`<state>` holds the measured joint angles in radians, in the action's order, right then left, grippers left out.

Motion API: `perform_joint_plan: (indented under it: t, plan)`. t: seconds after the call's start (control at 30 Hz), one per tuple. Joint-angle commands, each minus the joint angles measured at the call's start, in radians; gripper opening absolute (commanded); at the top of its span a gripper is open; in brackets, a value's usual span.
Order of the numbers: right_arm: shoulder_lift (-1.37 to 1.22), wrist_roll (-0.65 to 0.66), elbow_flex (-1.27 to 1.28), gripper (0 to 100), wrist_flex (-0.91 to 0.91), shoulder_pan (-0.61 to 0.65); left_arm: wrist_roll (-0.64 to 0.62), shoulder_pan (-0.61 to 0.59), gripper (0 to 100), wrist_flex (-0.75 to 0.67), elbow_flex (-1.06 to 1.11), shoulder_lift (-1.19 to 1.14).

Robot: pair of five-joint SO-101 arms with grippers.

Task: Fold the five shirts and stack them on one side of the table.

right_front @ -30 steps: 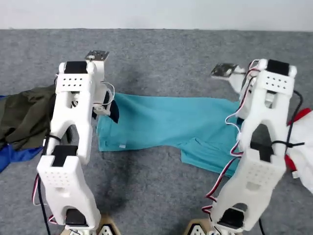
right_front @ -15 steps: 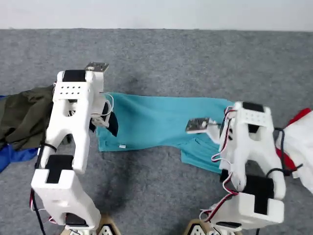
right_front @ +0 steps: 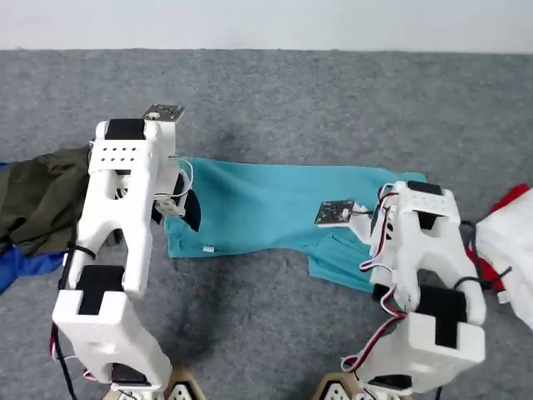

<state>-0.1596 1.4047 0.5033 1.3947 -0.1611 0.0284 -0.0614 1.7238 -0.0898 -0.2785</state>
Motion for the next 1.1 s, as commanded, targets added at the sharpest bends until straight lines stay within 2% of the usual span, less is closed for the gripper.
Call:
perform_joint_plan:
  t: [0.0,0.07,0.1,0.17,0.33,0.6,0.7,0.87,1.0,1.07]
  plan:
    - [-0.062,0.008,-0.044,11.4,-0.038,0.002,0.002,-0.006,25,0.032,-0.004,0.055]
    - [-0.062,-0.011,-0.077,1.6,-0.044,-0.015,0.002,-0.006,25,0.032,-0.004,0.054]
    - [-0.062,-0.026,-0.097,0.4,-0.048,-0.018,0.002,-0.006,25,0.032,-0.004,0.054]
    - [-0.062,-0.038,-0.135,2.9,-0.048,-0.028,0.002,-0.006,25,0.032,-0.004,0.051]
    - [-0.062,-0.040,-0.235,0.9,-0.035,-0.062,0.002,-0.005,25,0.032,-0.004,0.048]
    - [-0.068,-0.041,-0.451,0.9,0.091,-0.073,0.002,-0.005,25,0.032,-0.004,0.046]
    - [-0.077,-0.041,-0.480,0.9,0.071,-0.070,0.002,-0.005,25,0.032,-0.004,0.046]
    - [-0.157,-0.109,-0.482,1.1,-0.081,-0.054,0.002,-0.003,25,0.032,-0.002,0.046]
    - [-0.193,-0.126,-0.497,1.4,-0.051,-0.058,0.002,-0.005,25,0.032,-0.001,0.046]
    - [-0.193,-0.178,-0.528,4.4,-0.036,-0.067,0.002,-0.003,25,0.032,0.025,0.048]
